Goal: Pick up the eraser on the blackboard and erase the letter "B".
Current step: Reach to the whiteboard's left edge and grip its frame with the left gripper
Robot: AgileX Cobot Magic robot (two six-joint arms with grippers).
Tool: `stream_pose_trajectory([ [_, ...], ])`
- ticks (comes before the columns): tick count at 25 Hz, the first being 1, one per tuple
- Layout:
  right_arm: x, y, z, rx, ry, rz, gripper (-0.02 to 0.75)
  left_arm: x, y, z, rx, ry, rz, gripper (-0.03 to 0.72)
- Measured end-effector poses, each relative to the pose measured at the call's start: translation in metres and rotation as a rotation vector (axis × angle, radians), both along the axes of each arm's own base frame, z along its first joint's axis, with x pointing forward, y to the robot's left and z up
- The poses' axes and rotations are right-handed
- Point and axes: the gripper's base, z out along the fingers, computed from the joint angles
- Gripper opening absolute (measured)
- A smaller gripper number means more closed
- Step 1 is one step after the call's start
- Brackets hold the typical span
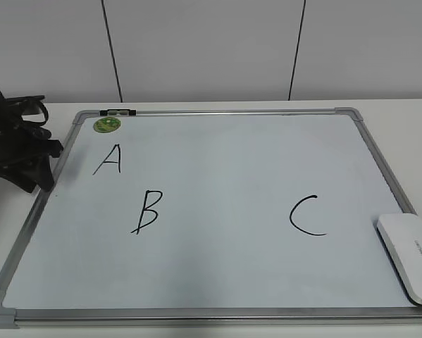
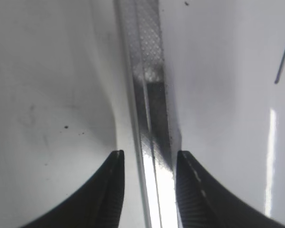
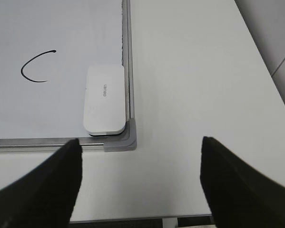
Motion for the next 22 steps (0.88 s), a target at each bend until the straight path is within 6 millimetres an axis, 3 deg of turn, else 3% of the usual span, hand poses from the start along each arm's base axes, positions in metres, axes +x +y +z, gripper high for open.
stream_pose_trajectory([
  [22,0.0,0.0,0.0,0.0,0.0,0.0,0.573,0.0003,0.0036,-0.0063,-0.005,0.014,0.007,0.258],
])
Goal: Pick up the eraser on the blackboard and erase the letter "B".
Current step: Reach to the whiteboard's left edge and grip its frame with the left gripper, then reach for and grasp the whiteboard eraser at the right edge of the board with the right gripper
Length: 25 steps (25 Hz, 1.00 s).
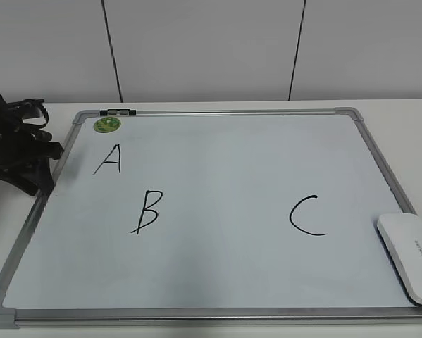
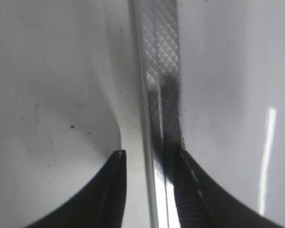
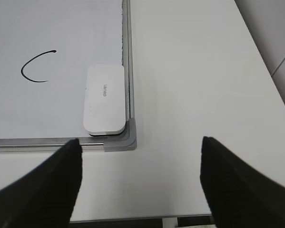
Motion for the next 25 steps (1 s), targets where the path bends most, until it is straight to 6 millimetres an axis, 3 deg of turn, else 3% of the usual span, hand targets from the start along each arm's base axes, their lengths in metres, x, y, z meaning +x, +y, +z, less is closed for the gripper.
stream_pose_trajectory([
  [10,0.0,0.0,0.0,0.0,0.0,0.0,0.573,0.0029,-0.0009,-0.0053,-0.041,0.027,0.024,0.051],
  [25,0.0,0.0,0.0,0.0,0.0,0.0,0.574,0.0037,-0.0003,-0.0048,-0.046,0.032,0.028,0.046],
])
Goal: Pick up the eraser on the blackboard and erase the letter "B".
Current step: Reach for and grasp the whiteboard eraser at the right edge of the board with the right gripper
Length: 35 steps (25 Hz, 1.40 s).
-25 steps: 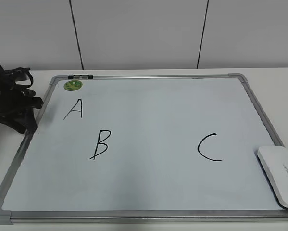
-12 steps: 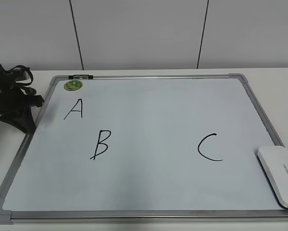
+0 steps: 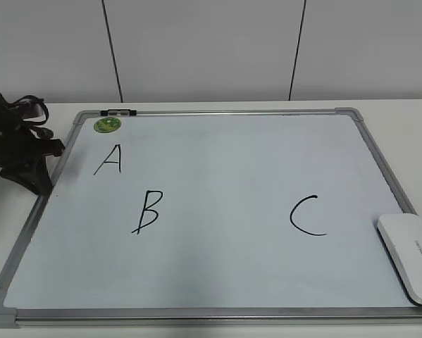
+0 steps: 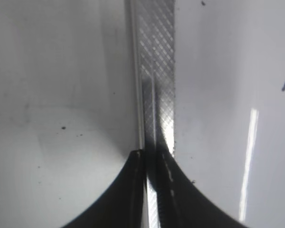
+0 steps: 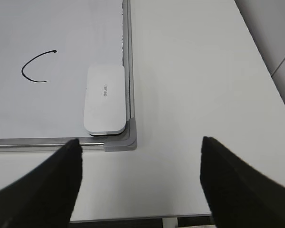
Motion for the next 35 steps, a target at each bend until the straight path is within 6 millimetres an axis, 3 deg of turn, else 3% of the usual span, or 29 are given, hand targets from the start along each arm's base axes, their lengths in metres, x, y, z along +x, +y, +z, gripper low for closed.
stream_pose_trajectory([
  [14,0.0,0.0,0.0,0.002,0.0,0.001,0.573,0.0,0.0,0.0,0.0,0.002,0.0,0.046],
  [18,0.0,0.002,0.009,0.02,-0.019,0.015,0.574,0.0,0.0,0.0,0.0,0.002,0.0,0.046],
  [25,0.04,0.003,0.04,0.051,0.023,0.032,0.573,0.0,0.0,0.0,0.0,0.002,0.0,0.046],
  [30,0.071,0.002,0.041,0.054,0.078,0.039,0.573,0.0,0.0,0.0,0.0,0.002,0.0,0.046],
  [35,0.103,0.006,0.028,0.087,0.245,0.096,0.574,0.0,0.0,0.0,-0.001,0.004,-0.001,0.046],
])
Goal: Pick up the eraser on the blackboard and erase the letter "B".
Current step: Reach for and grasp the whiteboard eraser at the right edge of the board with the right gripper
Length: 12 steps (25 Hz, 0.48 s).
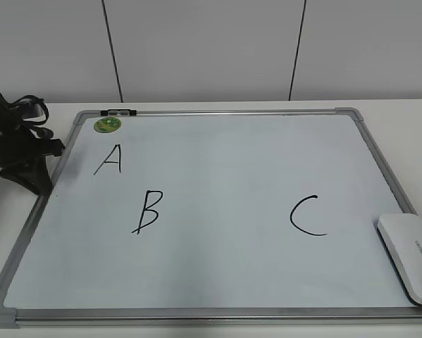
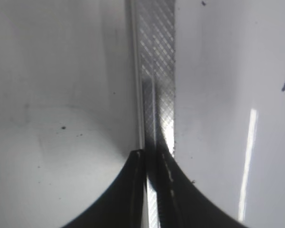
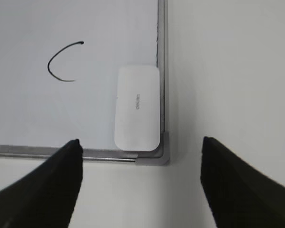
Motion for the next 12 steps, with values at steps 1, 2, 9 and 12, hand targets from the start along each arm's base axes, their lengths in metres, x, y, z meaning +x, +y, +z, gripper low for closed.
stream_pose_trajectory([
  [1,0.007,0.0,-0.004,0.008,0.041,0.004,0.574,0.0,0.0,0.0,-0.001,0.0,0.001,0.046],
  [2,0.014,0.0,-0.008,0.015,0.084,0.006,0.573,0.0,0.0,0.0,-0.001,0.0,0.001,0.046],
  [9,0.059,-0.001,-0.029,0.021,0.309,0.022,0.579,0.0,0.0,0.001,-0.003,0.0,0.002,0.045],
  [12,0.077,-0.002,-0.032,0.028,0.36,0.023,0.589,0.0,0.0,0.001,-0.003,0.0,0.002,0.045],
])
